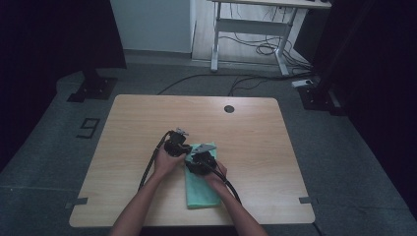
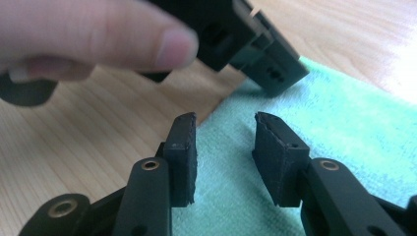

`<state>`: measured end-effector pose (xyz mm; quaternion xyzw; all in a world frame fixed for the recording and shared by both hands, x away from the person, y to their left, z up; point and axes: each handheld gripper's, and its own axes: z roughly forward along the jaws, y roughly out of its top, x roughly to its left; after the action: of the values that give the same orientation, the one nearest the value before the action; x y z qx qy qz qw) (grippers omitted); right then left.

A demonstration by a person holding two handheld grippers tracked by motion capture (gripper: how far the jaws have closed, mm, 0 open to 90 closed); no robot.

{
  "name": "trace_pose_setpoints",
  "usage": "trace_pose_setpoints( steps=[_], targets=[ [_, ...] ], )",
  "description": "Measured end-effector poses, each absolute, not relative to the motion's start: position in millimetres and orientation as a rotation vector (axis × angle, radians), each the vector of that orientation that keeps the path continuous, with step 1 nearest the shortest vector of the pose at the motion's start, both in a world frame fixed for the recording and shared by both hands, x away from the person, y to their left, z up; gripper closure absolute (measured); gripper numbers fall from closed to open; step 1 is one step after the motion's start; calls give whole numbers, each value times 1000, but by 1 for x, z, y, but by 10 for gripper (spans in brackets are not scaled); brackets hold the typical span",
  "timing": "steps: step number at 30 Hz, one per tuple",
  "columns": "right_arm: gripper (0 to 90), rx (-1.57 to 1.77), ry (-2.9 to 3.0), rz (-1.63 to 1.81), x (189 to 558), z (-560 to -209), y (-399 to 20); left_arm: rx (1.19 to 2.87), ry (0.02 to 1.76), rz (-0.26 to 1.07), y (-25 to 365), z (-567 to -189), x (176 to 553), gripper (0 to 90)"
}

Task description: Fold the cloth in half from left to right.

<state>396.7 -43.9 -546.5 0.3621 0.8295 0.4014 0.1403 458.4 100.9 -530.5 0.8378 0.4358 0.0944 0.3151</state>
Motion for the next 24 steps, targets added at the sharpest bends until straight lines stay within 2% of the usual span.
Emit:
trace_pose_setpoints(
  steps=[15, 24],
  targets=[
    [605, 948, 2442, 1139, 370, -547, -47, 2203, 1160, 259, 99, -531, 458, 802],
    [594, 871, 2495, 1166, 340, -547, -50, 2194, 1163, 268, 99, -531, 457, 802]
  ],
)
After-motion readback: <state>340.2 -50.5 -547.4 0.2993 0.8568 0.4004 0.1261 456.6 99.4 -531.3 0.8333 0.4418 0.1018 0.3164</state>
